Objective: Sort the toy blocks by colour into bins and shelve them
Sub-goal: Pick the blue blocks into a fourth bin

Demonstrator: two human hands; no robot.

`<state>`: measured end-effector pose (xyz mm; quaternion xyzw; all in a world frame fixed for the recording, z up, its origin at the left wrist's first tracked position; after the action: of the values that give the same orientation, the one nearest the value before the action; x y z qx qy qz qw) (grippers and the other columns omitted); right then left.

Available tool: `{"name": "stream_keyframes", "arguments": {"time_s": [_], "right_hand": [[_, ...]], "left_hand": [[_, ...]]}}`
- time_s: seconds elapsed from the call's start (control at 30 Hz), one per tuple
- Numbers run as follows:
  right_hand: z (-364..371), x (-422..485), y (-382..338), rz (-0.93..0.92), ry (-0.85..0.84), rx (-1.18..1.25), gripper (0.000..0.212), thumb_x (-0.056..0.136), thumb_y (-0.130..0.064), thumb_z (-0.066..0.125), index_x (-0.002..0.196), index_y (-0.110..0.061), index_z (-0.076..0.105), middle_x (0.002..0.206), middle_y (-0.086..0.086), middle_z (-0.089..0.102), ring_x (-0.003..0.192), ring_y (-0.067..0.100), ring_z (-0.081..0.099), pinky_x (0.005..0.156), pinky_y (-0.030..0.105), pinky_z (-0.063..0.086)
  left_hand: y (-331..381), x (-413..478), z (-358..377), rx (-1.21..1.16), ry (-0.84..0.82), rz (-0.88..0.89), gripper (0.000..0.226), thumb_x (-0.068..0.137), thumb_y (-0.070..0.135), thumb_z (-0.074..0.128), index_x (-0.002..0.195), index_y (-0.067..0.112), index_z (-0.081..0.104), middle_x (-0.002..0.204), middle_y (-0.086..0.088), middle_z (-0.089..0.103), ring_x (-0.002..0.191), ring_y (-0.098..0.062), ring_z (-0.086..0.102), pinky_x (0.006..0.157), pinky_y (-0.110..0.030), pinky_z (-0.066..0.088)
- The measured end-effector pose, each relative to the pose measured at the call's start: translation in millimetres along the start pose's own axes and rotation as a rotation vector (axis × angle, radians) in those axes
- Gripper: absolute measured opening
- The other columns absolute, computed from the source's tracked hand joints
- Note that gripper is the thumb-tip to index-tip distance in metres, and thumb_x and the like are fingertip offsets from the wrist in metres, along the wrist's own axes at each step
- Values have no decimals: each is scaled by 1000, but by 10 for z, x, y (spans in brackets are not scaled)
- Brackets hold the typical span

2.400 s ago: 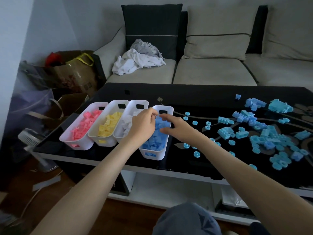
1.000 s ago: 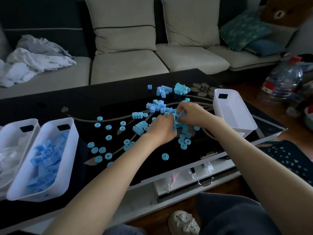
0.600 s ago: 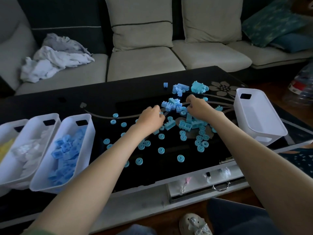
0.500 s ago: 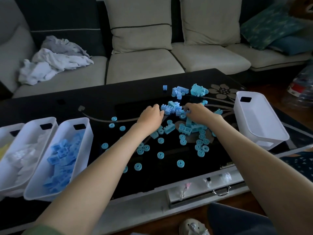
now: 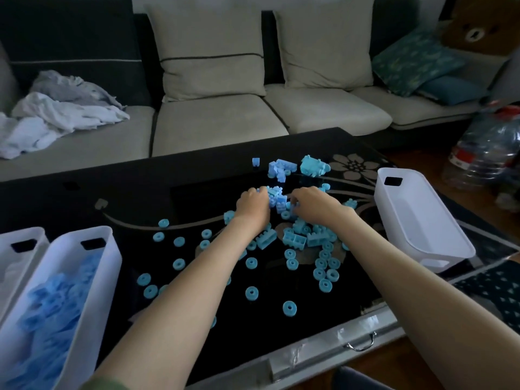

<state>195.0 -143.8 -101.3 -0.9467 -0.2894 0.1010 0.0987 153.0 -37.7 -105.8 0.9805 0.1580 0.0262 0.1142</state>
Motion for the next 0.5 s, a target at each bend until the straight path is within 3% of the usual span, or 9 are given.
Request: {"name": "stream_keyframes", "arguments": {"time_s": [0.1, 0.2, 0.33, 0.5], "right_hand": [[-128, -70, -37, -19, 105, 67, 20, 93, -15, 42, 105, -7, 55, 102, 11, 60, 91, 31, 60, 77, 46, 51], [-218, -152, -60, -16, 150, 127, 18, 94, -18, 44, 104, -9, 55, 100, 10, 60, 87, 29, 60, 75, 43, 52], [-334, -289, -192, -16, 186, 227, 14, 93, -18, 48, 102, -12, 57, 99, 6, 59, 79, 22, 58, 68, 37, 50], [-429, -526, -932, -169, 186, 304, 19, 93, -17, 49, 109, -11, 58, 95, 5, 55, 71, 12, 49, 54, 22, 38]], "left_hand": [[-86, -32, -2, -47, -51, -72, 40, 92, 2, 52, 130, -1, 39, 131, -20, 46, 119, -34, 47, 92, -36, 42], [-121, -104, -51, -68, -66, -71, 33, 95, 12, 53, 125, -1, 46, 128, -18, 50, 116, -32, 50, 88, -34, 44], [-169, -320, -363, -141, 21, -42, 33, 95, 29, 53, 112, 2, 53, 117, -15, 54, 107, -29, 52, 76, -32, 40], [-552, -898, -1009, -118, 142, -30, 26, 96, 29, 48, 105, 5, 54, 106, -10, 53, 98, -24, 52, 72, -29, 37]]}}
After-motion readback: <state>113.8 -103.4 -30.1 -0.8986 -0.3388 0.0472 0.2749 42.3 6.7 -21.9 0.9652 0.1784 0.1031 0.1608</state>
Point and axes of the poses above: each hand's wrist, its own x-axis towards the middle knuckle, its own z-axis out of the palm, y = z × x, the point moved 10 cm from there along x, towards the middle knuckle
